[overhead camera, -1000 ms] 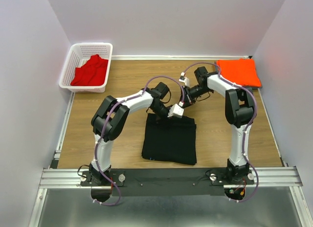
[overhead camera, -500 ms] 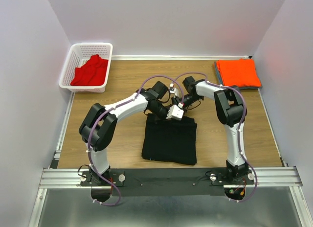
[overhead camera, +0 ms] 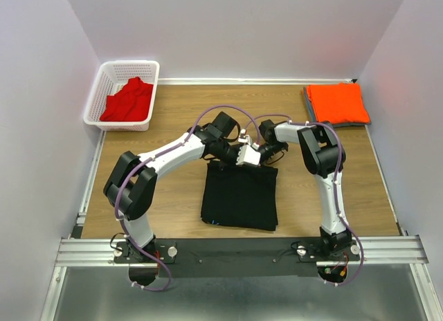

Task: Fold and stack the t-shirts
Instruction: Fold the long partially folded tshirt into a neat square, then smooth out wrinkles on the folded tshirt

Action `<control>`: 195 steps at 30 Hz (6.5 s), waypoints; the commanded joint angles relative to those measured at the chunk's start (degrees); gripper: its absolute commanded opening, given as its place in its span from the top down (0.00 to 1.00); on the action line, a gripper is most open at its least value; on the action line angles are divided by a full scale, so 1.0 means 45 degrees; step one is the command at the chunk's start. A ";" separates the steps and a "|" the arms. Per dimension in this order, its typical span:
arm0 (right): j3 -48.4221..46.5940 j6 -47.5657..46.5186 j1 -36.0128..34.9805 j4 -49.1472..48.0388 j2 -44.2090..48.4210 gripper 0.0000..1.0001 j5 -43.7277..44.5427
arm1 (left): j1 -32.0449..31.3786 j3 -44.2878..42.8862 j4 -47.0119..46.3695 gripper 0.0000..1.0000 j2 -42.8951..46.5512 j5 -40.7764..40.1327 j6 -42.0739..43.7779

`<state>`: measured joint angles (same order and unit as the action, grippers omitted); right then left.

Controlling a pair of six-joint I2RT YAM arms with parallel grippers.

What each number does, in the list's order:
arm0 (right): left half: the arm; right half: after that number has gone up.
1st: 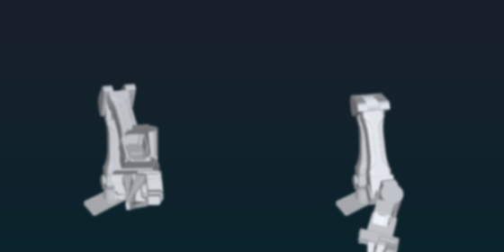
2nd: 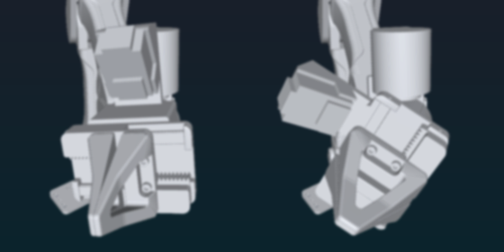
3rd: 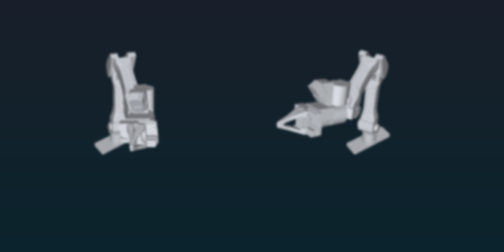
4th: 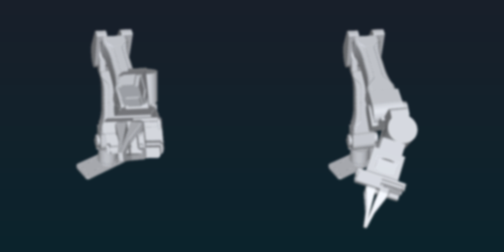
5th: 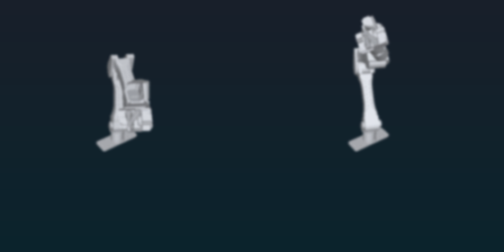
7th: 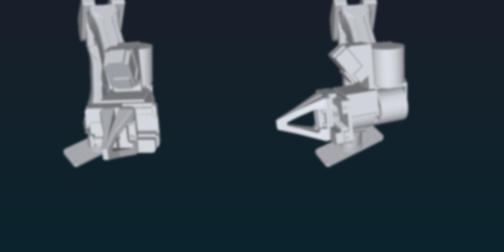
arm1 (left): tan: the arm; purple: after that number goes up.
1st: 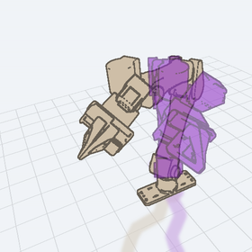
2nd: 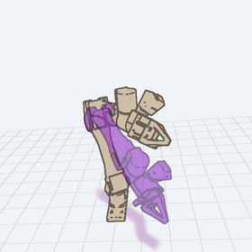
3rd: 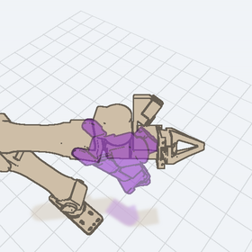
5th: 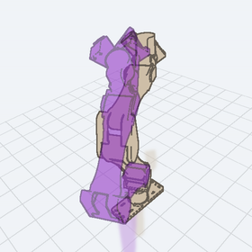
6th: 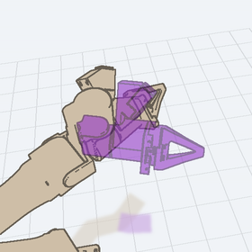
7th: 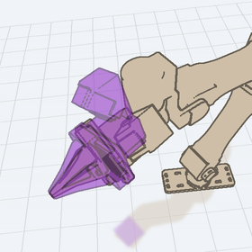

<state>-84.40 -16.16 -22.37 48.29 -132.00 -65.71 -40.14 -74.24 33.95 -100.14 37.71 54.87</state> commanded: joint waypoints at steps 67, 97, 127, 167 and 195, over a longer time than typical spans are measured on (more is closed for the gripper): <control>-0.2478 -0.1992 0.1651 0.3057 0.4001 0.43 0.7807 | 0.4602 0.1187 -0.0947 0.48 0.1202 0.2516 -0.3933; -0.0424 -0.3010 0.1670 0.2588 0.3553 0.75 0.6946 | 0.5151 -0.1198 0.0969 0.80 -0.3353 0.3787 -0.3014; -0.2024 -0.1311 0.2100 -0.0787 0.2227 0.99 1.1552 | 0.6224 -0.2291 -0.1744 1.00 -0.4366 0.0799 -0.5005; -0.3157 0.5367 0.3077 -0.3915 0.0211 0.00 0.4115 | 0.6498 -0.0436 -1.1043 0.04 -0.5660 0.3884 -1.8640; -0.0228 0.7362 0.3741 -0.3741 0.1637 0.00 0.3298 | 0.5912 0.3704 -1.1022 0.04 -0.3004 0.3845 -1.8505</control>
<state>-82.54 23.44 -7.75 27.22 -124.01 -57.47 -14.83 -57.67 -22.17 -115.57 59.92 -35.97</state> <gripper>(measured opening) 0.997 0.961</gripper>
